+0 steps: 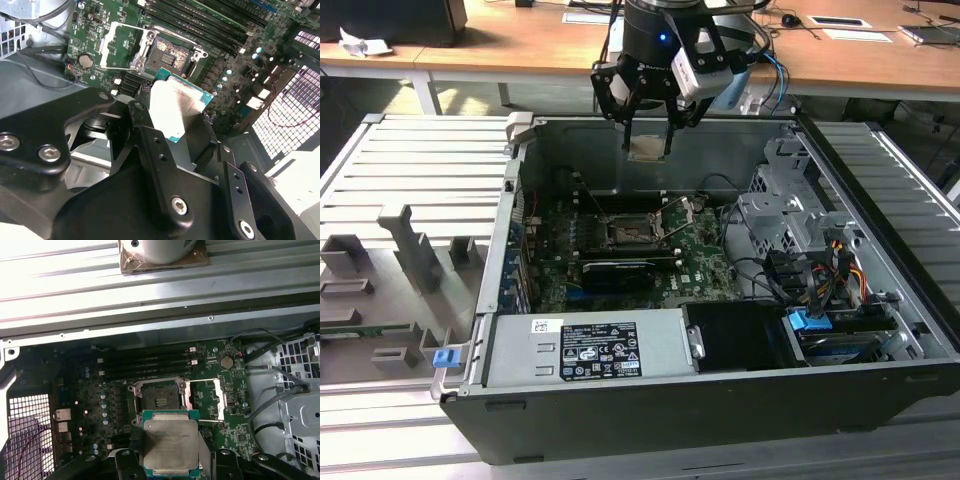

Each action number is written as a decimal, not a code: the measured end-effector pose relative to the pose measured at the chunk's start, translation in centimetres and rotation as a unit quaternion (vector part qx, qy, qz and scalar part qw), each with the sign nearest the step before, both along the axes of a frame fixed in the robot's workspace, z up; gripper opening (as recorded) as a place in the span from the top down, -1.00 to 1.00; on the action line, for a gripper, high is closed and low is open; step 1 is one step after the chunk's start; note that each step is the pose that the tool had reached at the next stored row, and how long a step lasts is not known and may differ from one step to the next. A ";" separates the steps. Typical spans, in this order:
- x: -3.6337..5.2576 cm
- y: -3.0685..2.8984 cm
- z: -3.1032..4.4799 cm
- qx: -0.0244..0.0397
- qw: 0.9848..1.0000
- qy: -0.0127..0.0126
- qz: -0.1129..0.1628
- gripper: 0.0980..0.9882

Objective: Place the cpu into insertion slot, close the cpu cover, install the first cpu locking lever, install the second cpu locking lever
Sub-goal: 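Place the cpu into insertion slot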

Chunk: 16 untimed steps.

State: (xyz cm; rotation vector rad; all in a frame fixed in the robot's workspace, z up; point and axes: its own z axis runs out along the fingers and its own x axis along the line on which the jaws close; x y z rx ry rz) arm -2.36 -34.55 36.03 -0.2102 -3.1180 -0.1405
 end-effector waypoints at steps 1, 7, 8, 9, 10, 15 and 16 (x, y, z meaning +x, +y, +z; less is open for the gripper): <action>0.00 0.00 -0.01 0.000 1.000 0.000 -0.009 0.04; 0.01 0.00 -0.13 -0.001 0.998 0.000 -0.055 0.04; -0.01 0.00 -0.13 -0.001 0.998 0.000 -0.058 0.04; -0.03 0.00 -0.13 -0.001 0.998 0.000 -0.058 0.04; -0.03 0.00 -0.13 -0.001 0.998 0.000 -0.060 0.04; -0.06 0.00 -0.25 -0.001 0.998 0.000 -0.062 0.04; -0.06 0.00 -0.26 -0.001 0.998 0.000 -0.062 0.04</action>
